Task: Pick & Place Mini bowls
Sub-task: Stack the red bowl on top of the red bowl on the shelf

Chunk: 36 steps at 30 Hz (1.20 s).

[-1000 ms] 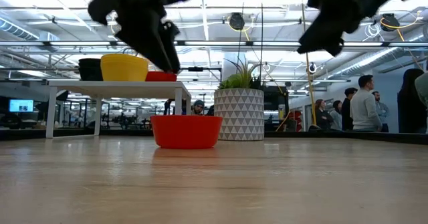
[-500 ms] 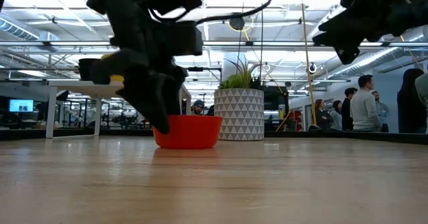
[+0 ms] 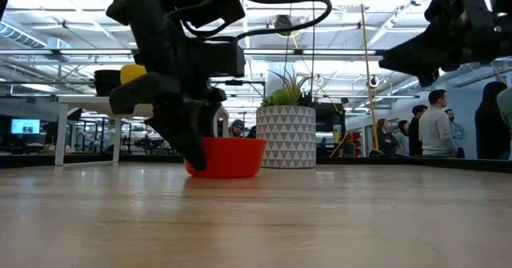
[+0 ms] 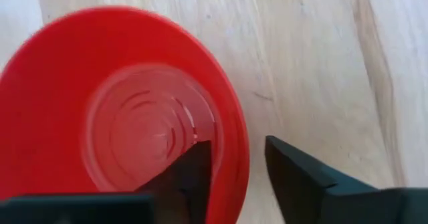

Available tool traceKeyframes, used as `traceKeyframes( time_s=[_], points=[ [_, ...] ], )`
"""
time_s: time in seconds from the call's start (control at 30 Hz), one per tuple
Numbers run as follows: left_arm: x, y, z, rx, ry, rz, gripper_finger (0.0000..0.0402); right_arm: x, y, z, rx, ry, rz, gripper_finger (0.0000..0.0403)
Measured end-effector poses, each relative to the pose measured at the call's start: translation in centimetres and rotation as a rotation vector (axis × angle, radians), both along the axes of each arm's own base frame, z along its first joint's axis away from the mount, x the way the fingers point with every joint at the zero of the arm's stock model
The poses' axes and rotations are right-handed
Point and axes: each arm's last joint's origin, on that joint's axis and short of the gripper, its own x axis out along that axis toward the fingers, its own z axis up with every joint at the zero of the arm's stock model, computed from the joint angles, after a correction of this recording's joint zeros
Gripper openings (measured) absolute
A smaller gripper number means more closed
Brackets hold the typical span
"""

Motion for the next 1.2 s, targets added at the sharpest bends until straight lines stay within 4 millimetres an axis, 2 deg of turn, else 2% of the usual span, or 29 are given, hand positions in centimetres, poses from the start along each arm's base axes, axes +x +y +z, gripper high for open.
traceKeyframes(
  time_s=[0.23, 0.33, 0.53, 0.67, 0.8, 0.9, 1.0, 1.1, 1.2],
  points=[
    [0.0, 0.4, 0.0, 0.000, 0.005, 0.013, 0.0046, -0.4, 0.0, -1.3, -0.076, -0.049, -0.072, 0.0116],
    [0.1, 0.8, 0.0, 0.000, 0.008, 0.026, 0.0011, -0.4, 0.1, -0.7, -0.107, -0.116, -0.089, 0.0116],
    [0.0, 1.3, 0.1, 0.001, 0.011, 0.039, 0.0023, -0.5, 0.3, -0.6, -0.148, -0.114, -0.090, 0.0116],
    [-0.2, 1.7, 1.3, -0.001, -0.012, 0.044, 0.0010, -0.5, 0.3, -0.7, -0.178, -0.105, -0.085, 0.0116],
    [-0.8, 2.5, 3.5, -0.010, -0.066, 0.067, 0.0012, -0.5, 0.3, -0.7, -0.184, -0.098, -0.078, 0.0116],
    [-1.4, 3.0, 6.0, -0.019, -0.147, 0.078, 0.0021, -0.5, 0.4, -0.7, -0.159, -0.107, -0.055, 0.0116],
    [-2.4, 3.7, 8.9, -0.006, -0.241, 0.075, 0.0012, -0.5, 0.3, -0.7, -0.140, -0.114, -0.066, 0.0116],
    [-3.8, 4.5, 11.9, 0.054, -0.346, 0.088, 0.0007, -0.5, 0.2, -0.7, -0.171, -0.102, -0.107, 0.0116],
    [-5.4, 5.7, 14.5, 0.162, -0.444, 0.135, 0.0019, -0.5, 0.2, -0.7, -0.208, -0.091, -0.113, 0.0116]
  ],
)
